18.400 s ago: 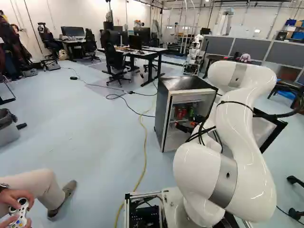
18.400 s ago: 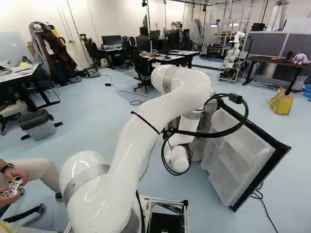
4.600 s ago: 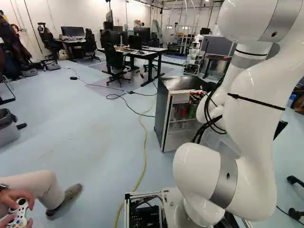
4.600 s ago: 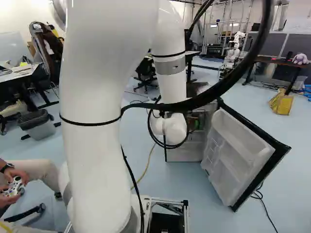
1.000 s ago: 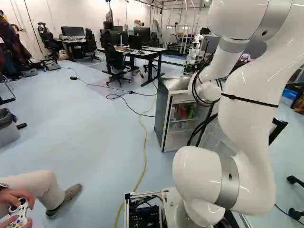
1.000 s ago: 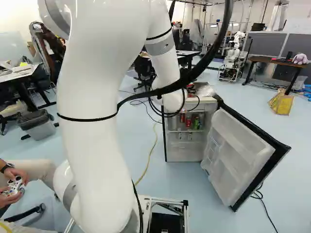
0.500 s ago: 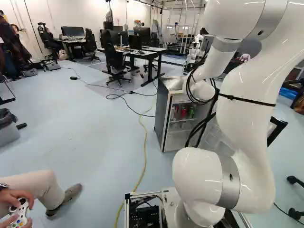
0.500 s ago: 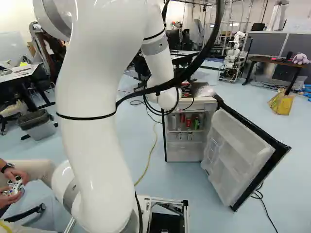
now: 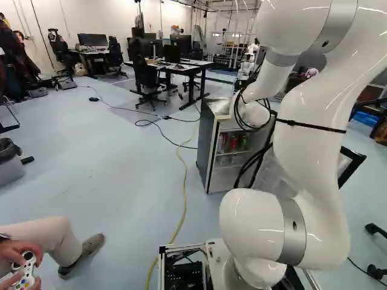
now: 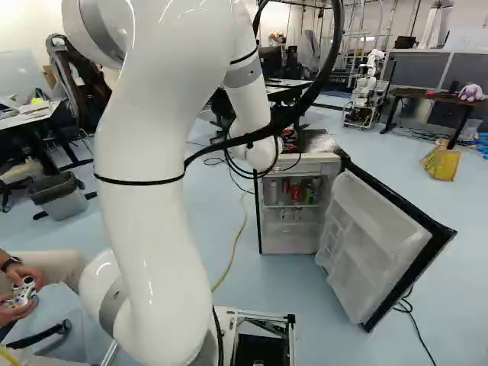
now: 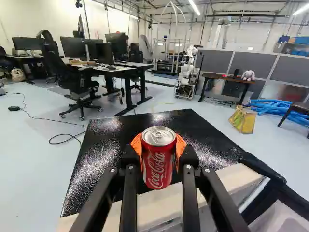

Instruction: Grab a drink from the fridge

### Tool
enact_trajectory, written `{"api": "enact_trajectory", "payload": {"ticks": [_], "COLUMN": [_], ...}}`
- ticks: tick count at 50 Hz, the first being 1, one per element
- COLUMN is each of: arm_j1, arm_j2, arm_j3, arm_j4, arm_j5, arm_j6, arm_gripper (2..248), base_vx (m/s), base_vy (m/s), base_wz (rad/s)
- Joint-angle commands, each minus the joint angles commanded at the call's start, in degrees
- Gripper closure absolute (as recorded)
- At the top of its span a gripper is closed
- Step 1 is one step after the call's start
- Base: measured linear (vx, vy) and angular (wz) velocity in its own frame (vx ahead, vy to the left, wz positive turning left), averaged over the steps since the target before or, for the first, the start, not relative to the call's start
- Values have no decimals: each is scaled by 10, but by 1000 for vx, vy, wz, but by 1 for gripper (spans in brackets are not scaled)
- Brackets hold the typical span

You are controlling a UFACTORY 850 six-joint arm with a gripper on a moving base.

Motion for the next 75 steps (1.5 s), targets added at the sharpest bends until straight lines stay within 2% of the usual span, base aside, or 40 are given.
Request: {"api": "enact_trajectory", "payload": {"ticks": [29,75], "arm_j1": [4,4], "arm_j2": [-19,-39], "arm_j3": [-23,-25], "arm_j4": [0,0], "arm_j5": [0,0], "arm_j6": [0,0], "arm_gripper": [162,162], "base_vx": [0,0], "base_vy": [0,0], "base_wz": [0,0]}}
